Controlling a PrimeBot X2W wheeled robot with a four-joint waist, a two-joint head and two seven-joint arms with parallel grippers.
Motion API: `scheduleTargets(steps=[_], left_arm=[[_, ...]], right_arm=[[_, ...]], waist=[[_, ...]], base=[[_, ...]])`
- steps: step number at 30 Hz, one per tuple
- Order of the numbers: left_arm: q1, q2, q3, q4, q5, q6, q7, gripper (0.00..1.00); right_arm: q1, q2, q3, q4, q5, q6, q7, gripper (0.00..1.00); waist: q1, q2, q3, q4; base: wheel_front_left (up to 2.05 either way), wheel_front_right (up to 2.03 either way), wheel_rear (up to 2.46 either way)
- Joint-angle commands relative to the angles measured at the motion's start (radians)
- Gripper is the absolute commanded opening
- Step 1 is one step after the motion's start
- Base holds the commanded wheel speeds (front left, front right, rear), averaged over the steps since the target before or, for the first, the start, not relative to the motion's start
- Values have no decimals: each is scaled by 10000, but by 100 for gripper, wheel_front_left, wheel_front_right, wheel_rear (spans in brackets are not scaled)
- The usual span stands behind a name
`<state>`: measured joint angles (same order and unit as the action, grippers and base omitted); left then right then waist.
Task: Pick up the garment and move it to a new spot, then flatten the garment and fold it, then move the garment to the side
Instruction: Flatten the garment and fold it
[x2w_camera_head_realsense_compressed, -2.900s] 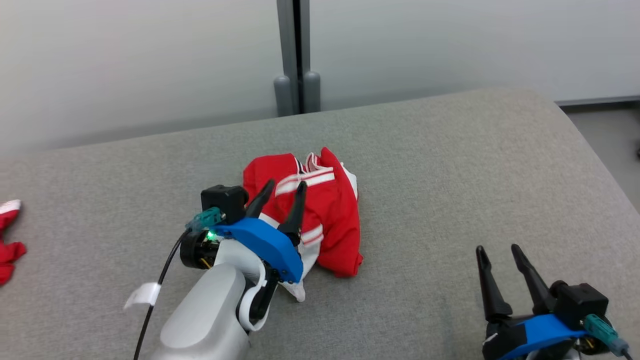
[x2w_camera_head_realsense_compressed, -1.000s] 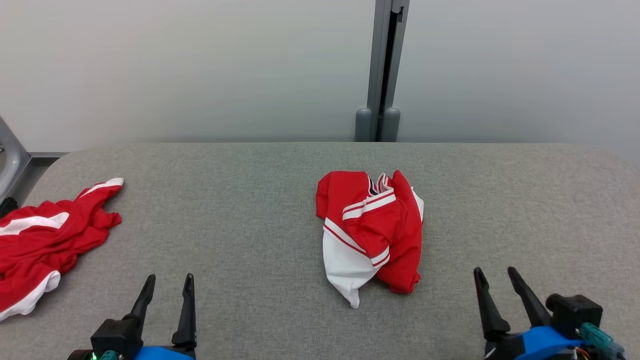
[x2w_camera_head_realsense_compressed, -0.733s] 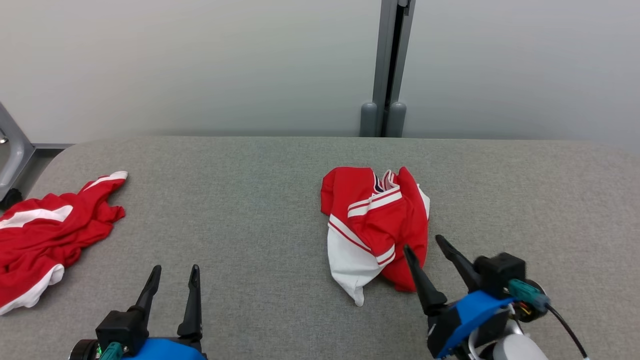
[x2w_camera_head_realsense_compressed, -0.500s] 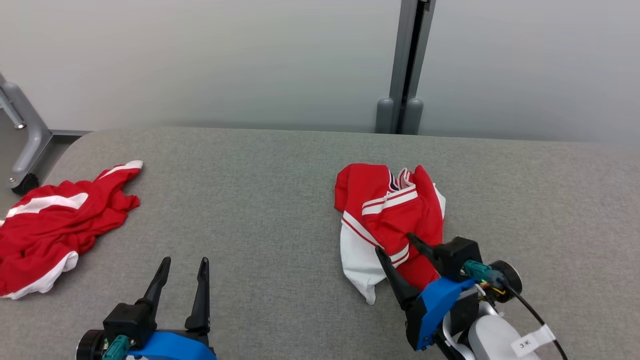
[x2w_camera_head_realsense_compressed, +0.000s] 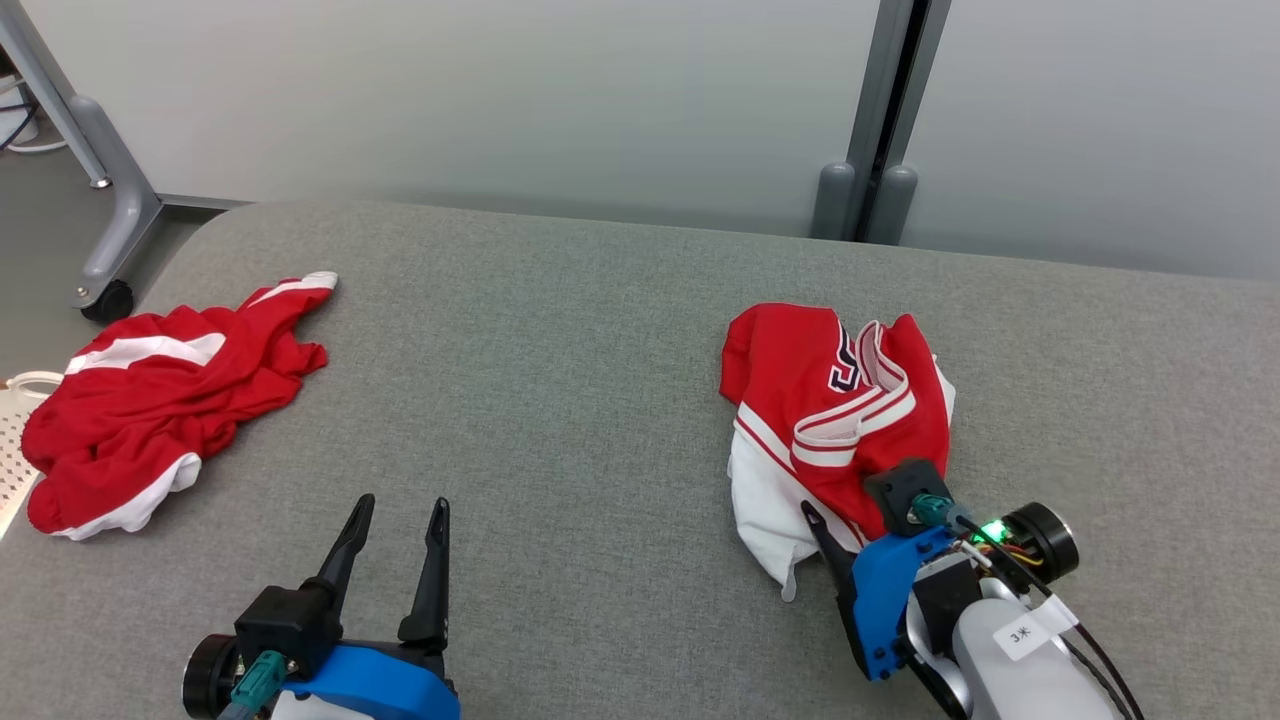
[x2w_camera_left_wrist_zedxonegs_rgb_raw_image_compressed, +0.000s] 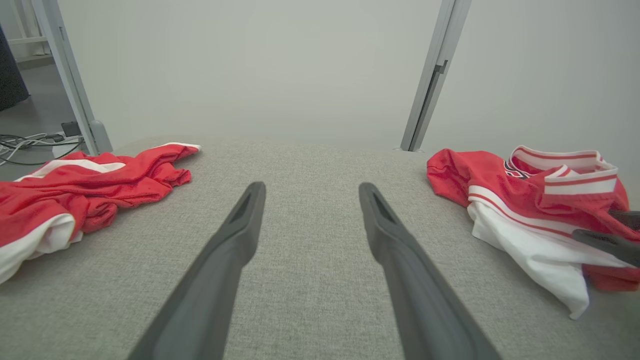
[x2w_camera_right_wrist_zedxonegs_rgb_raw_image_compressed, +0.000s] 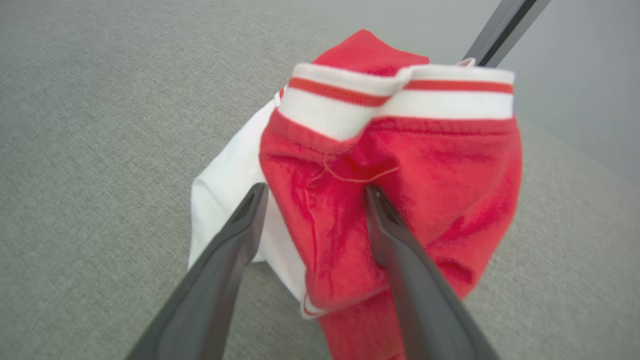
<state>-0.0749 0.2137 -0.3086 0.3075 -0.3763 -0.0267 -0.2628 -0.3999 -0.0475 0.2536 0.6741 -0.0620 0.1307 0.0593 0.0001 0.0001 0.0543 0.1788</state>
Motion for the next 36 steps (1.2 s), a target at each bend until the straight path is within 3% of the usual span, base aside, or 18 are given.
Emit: scheduleTargets(steps=[1,2,3,4,12,19,24,26,36], left_arm=[[-112,-11,-21,-15,64,5,-25,100],[-115,-23,-11,-26,61,3,-26,100],[-121,-33,2,-35,60,2,-26,100],[-122,-41,21,-41,55,-1,-26,100],[-51,-28,93,-57,24,-73,-28,100],[-13,1,167,-255,76,-18,-28,100],[-175,-34,152,-421,90,-10,-27,100],[-291,-66,130,-469,85,-62,-27,100],[-771,-176,125,-559,276,-189,-29,100]], right_arm=[[-108,-59,-208,126,-101,1,-27,95],[-90,-61,-373,198,-184,1,-56,50],[-75,-56,-547,238,-198,1,-136,38],[-51,-55,-700,316,-257,1,-164,0],[-37,-50,-1356,344,620,1,-888,0],[-989,-49,-583,-1440,2742,1,-1132,0],[-2406,-53,269,-2420,3472,0,-642,0],[-3231,-56,463,-2487,3152,1,-757,0],[-6910,-41,1388,-1442,3493,1,-1941,0]], waist=[[-1,-1,44,24],[-1,-1,67,19],[-1,-1,80,10],[-1,-1,85,-5],[-1,-1,-114,-244],[-1,-1,-247,-447],[-1,-1,-55,-484],[-1,-1,131,-436],[-1,-1,588,53]], base=[[0,0,0],[0,0,0],[0,0,0],[0,0,0],[0,0,0],[0,0,0],[0,0,0],[0,0,0],[0,0,0]])
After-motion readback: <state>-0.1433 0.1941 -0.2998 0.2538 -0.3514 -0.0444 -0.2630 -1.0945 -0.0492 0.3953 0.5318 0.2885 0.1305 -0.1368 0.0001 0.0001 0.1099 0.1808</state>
